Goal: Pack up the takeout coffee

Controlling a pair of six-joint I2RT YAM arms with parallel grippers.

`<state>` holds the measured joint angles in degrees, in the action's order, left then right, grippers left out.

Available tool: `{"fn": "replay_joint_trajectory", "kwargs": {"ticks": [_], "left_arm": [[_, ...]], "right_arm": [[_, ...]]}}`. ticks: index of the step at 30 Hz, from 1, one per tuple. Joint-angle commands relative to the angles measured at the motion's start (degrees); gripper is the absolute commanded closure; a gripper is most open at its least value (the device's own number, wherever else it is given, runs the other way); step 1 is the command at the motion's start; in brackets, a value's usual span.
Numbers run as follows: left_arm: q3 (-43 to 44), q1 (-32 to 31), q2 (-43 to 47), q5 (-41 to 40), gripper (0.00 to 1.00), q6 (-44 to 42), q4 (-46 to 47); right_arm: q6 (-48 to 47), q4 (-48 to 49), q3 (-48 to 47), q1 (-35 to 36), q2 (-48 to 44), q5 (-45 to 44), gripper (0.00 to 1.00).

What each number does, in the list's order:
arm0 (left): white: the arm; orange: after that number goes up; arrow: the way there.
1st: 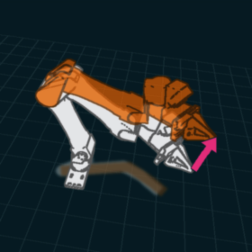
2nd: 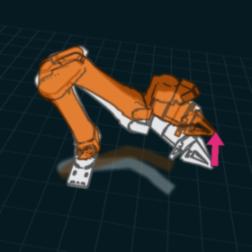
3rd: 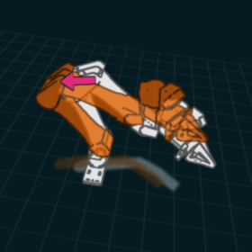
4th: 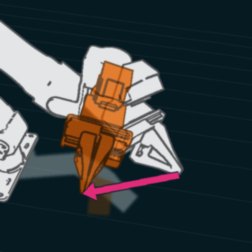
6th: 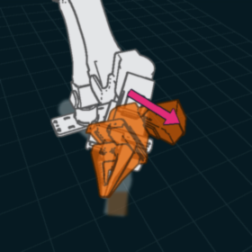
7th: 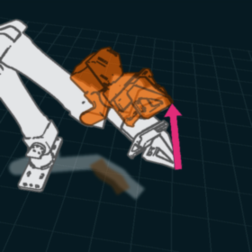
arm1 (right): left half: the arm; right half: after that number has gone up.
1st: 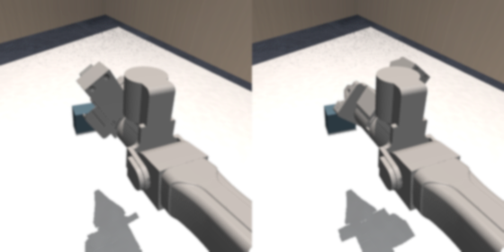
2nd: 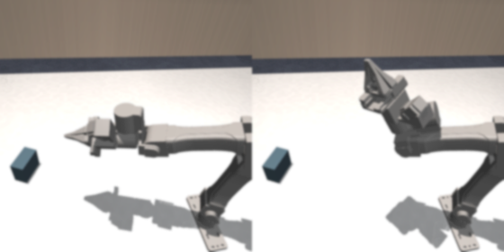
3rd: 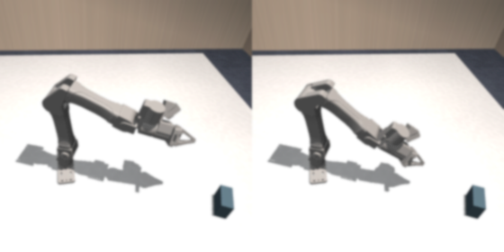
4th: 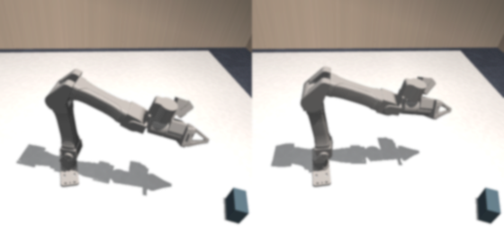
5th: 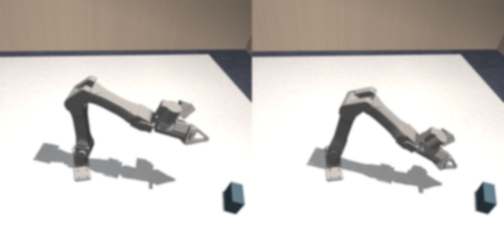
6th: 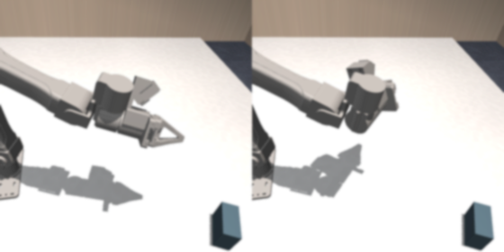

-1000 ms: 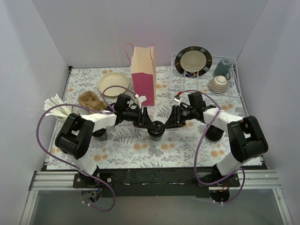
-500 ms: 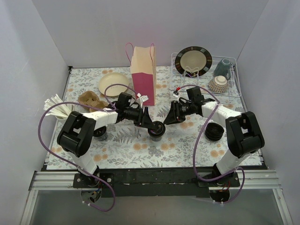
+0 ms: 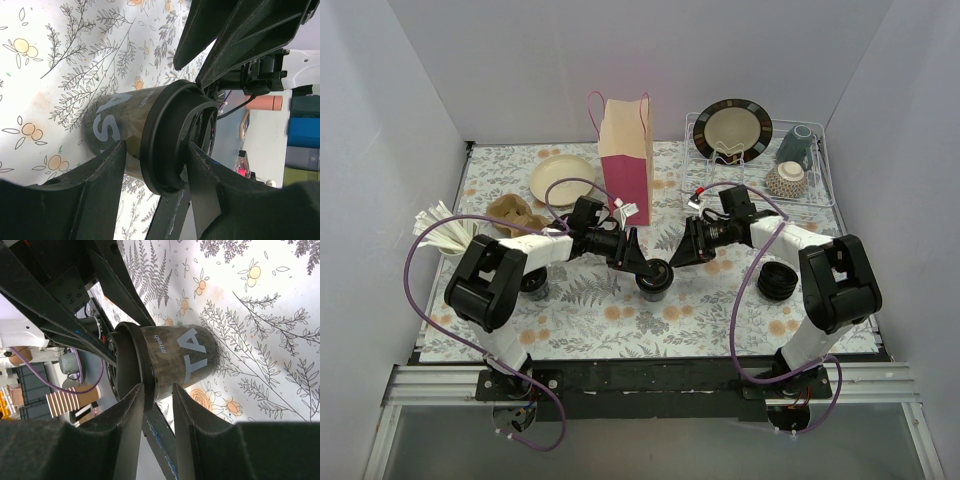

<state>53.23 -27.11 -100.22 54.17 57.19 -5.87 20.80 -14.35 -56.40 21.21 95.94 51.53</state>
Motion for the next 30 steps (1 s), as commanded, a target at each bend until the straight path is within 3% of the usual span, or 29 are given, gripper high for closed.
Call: {"fn": "replay_joint_trajectory", "kwargs": {"ticks": [1,11,17,30], "left_arm": [[-4.5,-0.6,-6.9,-20.4,0.55,-7.5,-9.4],[-4.6,-0.6,-7.4,-20.3,0.57,-7.3,-9.5],[-4.6,-0.7,-7.4,-20.4,0.57,-7.1,-9.5],[-4.6,-1.1,-7.3,-20.3,0.58,-6.8,-9.6]], "right_arm": [[0.6,1.7,3.4,0.4,-2.4,3.0,0.64],[5.5,7.9,9.5,0.4,-6.0,4.9,0.65],[12.6,16.8,14.9,0.4,-9.2,4.0,0.64],[16.6,22.3,16.0,0.5,-9.3,1.1,0.64]]}}
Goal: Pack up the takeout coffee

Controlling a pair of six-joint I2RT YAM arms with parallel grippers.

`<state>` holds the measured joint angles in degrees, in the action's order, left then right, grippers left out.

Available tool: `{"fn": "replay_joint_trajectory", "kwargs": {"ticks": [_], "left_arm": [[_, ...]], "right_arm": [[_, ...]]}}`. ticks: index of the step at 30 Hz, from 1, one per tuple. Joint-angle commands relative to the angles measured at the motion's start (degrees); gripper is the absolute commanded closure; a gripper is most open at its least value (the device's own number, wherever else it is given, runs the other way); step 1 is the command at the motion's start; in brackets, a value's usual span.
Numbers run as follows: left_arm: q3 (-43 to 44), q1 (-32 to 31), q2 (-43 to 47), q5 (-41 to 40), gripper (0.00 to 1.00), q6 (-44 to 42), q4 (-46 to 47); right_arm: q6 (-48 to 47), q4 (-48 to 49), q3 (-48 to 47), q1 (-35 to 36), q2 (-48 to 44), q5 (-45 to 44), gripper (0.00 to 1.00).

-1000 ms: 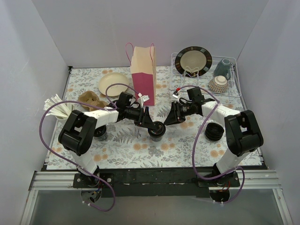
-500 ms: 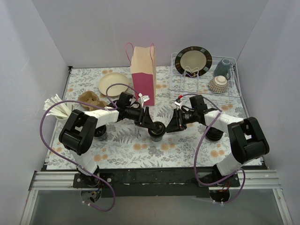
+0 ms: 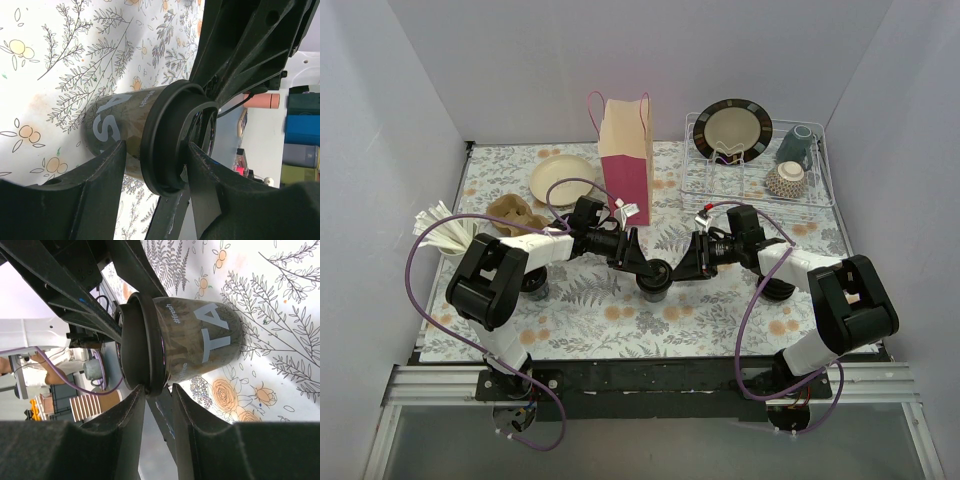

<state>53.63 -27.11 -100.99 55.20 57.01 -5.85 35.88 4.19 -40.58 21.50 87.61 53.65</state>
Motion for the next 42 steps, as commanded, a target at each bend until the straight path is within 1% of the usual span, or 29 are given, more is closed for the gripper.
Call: {"fn": "replay_joint_trajectory", "kwargs": {"ticks": [1,9,13,16,19,20,21,24,27,30,31,34,38,42], "left_arm": [[-5.0,-1.1,-6.6,-21.4,0.58,-6.7,-9.6],[-5.0,-1.4,-6.8,-21.4,0.58,-6.4,-9.7],[-4.8,-1.5,-6.9,-21.3,0.59,-6.2,-9.7],[-4.8,-1.8,-7.1,-21.4,0.59,-6.2,-9.6],[-4.8,-2.0,-7.4,-21.4,0.59,-6.1,-9.7],[-4.8,-2.2,-7.4,-21.4,0.59,-6.0,-9.6],[-4.9,-2.2,-7.5,-21.5,0.59,-6.0,-9.7],[-5.0,-2.4,-7.4,-21.7,0.59,-6.0,-9.6],[-5.1,-2.6,-7.6,-21.8,0.59,-6.1,-9.6],[-5.0,-2.9,-7.8,-21.8,0.59,-5.9,-9.6],[-5.0,-2.9,-7.9,-21.8,0.59,-5.8,-9.6],[-4.8,-3.1,-8.0,-21.9,0.59,-5.6,-9.5],[-4.9,-3.2,-8.0,-22.0,0.60,-5.5,-9.5],[-5.4,-3.2,-8.3,-22.2,0.60,-5.4,-9.5]], "right_arm": [[1.6,4.2,0.2,0.2,-0.9,-1.2,0.64],[2.3,5.4,0.8,0.2,-0.7,-2.4,0.63],[3.8,7.5,2.1,0.3,-0.3,-2.2,0.63],[5.7,11.4,3.7,0.4,-0.3,-1.8,0.64],[10.0,18.8,6.4,0.5,-0.1,-0.9,0.65],[12.8,21.5,8.3,0.6,0.0,-0.7,0.64],[14.5,26.7,9.3,0.6,-0.1,-0.7,0.65],[18.1,32.7,11.7,0.9,0.4,-0.6,0.64],[18.0,33.6,12.3,1.3,1.1,-0.7,0.65],[18.4,34.7,12.9,1.4,1.7,-0.8,0.68],[18.5,35.4,13.1,1.4,2.0,-0.9,0.73],[19.2,36.8,13.5,1.7,3.0,-0.8,0.79],[20.6,39.6,15.2,2.0,3.9,-1.1,0.84],[21.8,42.8,17.9,2.1,5.1,-1.6,0.84]]}}
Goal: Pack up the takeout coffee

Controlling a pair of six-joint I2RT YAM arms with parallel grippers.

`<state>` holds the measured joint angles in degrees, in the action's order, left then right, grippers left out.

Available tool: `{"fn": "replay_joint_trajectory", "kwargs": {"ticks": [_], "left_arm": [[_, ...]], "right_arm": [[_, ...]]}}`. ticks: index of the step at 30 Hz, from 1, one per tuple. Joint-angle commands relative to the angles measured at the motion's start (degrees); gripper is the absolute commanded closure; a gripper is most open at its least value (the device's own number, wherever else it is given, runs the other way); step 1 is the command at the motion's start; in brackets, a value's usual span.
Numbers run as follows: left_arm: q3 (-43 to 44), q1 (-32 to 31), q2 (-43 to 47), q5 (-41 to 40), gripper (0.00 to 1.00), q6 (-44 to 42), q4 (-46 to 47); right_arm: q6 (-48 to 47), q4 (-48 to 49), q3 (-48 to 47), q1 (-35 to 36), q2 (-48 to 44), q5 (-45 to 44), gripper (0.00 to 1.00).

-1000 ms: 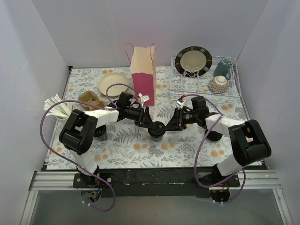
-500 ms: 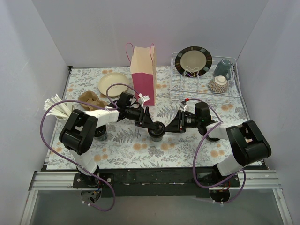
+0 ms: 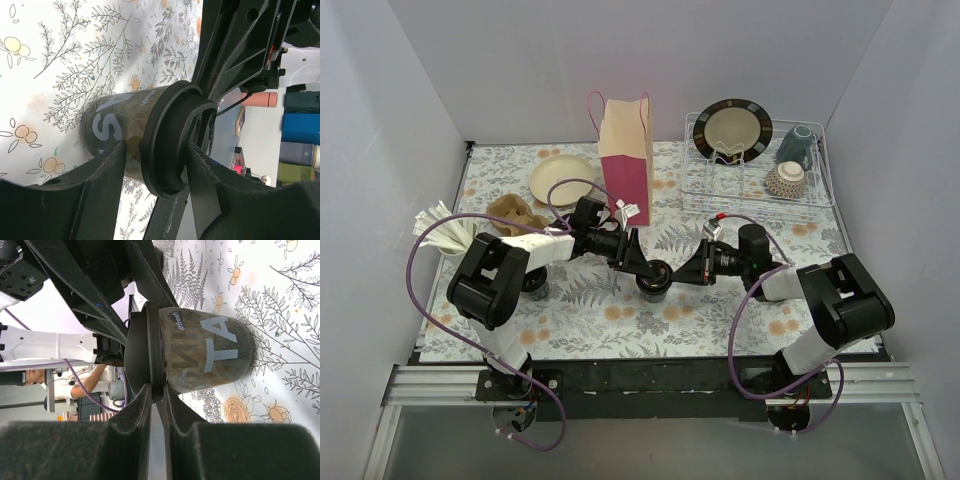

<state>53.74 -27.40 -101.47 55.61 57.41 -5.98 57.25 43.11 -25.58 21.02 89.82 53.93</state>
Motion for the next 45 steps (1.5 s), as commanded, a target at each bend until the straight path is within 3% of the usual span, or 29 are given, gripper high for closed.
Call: {"fn": "replay_joint_trajectory", "kwargs": {"ticks": [1,6,23,26,33,45], "left_arm": [[-5.5,-2.9,-8.0,-22.7,0.60,-5.8,-9.4],[-5.7,-3.0,-8.2,-23.0,0.60,-5.7,-9.4],[-5.1,-3.4,-9.6,-24.2,0.62,-5.4,-9.5],[-5.0,-3.4,-9.5,-24.0,0.62,-5.4,-9.4],[-4.5,-3.4,-8.9,-23.5,0.62,-6.1,-9.3],[0.2,-3.5,-11.2,-24.8,0.62,-9.8,-13.1]], "right_arm": [[1.3,5.0,3.9,2.6,3.6,-1.9,0.84],[1.2,5.7,5.1,2.7,4.9,-3.1,0.84],[-3.3,-5.8,7.1,2.8,4.7,-10.4,0.83],[-2.3,-8.1,5.6,2.8,1.9,-10.3,0.80],[-4.3,-20.4,-3.8,2.8,-7.4,-11.1,0.60],[-13.9,-33.5,-13.9,2.7,-8.9,-11.0,0.59]]}}
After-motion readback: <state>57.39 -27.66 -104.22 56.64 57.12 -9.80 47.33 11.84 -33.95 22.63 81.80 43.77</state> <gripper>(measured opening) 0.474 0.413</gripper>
